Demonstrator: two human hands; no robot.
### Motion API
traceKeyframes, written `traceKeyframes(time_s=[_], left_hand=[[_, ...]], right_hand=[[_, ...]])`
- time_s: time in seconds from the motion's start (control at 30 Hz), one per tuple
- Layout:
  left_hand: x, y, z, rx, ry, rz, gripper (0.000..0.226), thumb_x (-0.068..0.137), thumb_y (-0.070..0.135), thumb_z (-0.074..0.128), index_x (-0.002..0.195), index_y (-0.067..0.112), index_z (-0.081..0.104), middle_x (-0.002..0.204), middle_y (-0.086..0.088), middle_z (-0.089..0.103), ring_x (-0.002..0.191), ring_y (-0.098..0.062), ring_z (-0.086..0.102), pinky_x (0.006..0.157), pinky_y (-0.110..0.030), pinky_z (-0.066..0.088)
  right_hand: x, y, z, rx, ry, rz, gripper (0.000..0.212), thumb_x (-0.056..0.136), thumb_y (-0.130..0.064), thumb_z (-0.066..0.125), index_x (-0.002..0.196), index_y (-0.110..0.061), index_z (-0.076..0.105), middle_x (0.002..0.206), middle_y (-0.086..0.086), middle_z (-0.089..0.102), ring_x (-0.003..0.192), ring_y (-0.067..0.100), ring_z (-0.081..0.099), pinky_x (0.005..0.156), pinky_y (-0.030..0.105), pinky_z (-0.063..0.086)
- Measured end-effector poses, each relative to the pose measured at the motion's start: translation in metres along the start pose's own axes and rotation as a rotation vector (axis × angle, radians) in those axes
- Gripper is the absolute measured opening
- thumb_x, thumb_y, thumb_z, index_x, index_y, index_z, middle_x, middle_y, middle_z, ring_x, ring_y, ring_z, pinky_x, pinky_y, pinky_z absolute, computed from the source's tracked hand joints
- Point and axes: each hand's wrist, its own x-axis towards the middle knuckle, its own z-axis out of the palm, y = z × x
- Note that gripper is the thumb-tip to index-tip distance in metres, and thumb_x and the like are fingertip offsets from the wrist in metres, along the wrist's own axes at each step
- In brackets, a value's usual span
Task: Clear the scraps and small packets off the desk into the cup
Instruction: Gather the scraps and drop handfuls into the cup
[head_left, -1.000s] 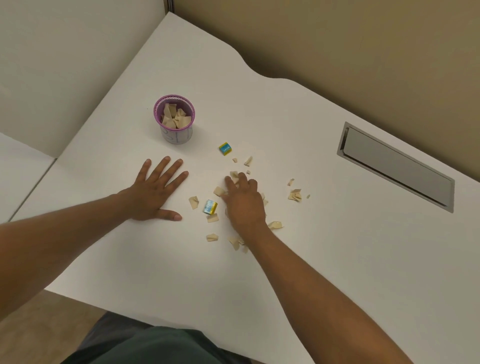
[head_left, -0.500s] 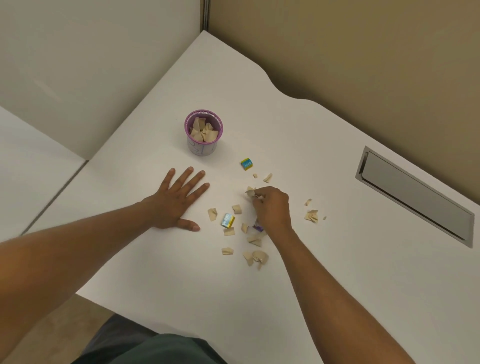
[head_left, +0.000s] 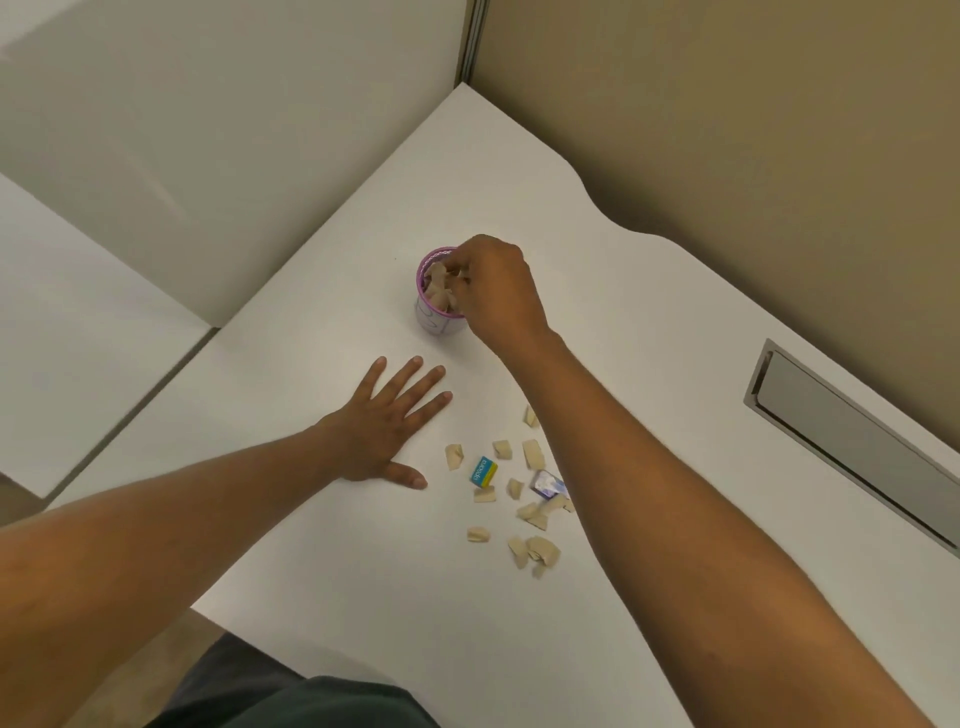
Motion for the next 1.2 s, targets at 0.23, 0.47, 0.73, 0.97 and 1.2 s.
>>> traceKeyframes(time_s=[0.23, 0.47, 0.73, 0.97, 1.2], left_hand=[[0.0, 0.0, 0.002, -0.005, 0.027, 0.004, 0.118, 0.082, 0.098, 0.02, 0.159, 0.025, -0.031, 0.166, -0.008, -0.041, 0.153, -0.036, -0.037, 0.123, -0.066, -0.016], [-0.001, -0.001, 0.002, -0.01, 0.044, 0.009, 0.118, 0.081, 0.099, 0.018, 0.159, 0.026, -0.031, 0.166, -0.007, -0.042, 0.153, -0.035, -0.038, 0.123, -0.065, -0.018], [-0.004, -0.002, -0.001, 0.044, 0.083, -0.007, 0.119, 0.079, 0.099, 0.018, 0.166, 0.023, -0.01, 0.174, -0.01, -0.02, 0.161, -0.037, -0.016, 0.125, -0.067, -0.005], [-0.008, 0.009, -0.01, 0.072, 0.061, -0.035, 0.122, 0.075, 0.098, 0.015, 0.167, 0.018, 0.002, 0.175, -0.013, -0.004, 0.162, -0.039, -0.001, 0.124, -0.065, 0.0], [-0.014, 0.048, -0.022, -0.069, 0.068, -0.173, 0.116, 0.082, 0.08, 0.062, 0.167, 0.016, 0.016, 0.176, -0.013, 0.002, 0.162, -0.037, 0.006, 0.126, -0.059, 0.013]], right_hand=[[0.025, -0.006, 0.004, -0.21, -0.241, 0.049, 0.029, 0.087, -0.028, 0.072, 0.116, -0.021, 0.073, 0.114, 0.002, 0.072, 0.104, 0.024, 0.069, 0.082, 0.027, 0.049], [0.009, 0.001, -0.028, -0.008, -0.083, 0.016, 0.041, 0.08, -0.012, 0.078, 0.117, -0.027, 0.074, 0.122, -0.001, 0.071, 0.105, 0.019, 0.067, 0.088, 0.032, 0.057], [-0.084, 0.107, -0.04, 0.128, 0.086, 0.311, 0.027, 0.097, -0.007, 0.058, 0.114, -0.019, 0.075, 0.116, 0.0, 0.073, 0.104, 0.017, 0.069, 0.093, 0.029, 0.054], [-0.234, 0.219, 0.009, -0.165, -0.079, 0.48, 0.041, 0.106, -0.02, 0.042, 0.145, -0.007, 0.048, 0.148, 0.015, 0.047, 0.138, 0.036, 0.044, 0.116, 0.041, 0.032], [-0.273, 0.182, 0.056, -0.051, -0.025, 0.458, 0.045, 0.108, -0.027, 0.037, 0.148, -0.007, 0.043, 0.161, 0.02, 0.027, 0.15, 0.038, 0.021, 0.125, 0.045, 0.019]])
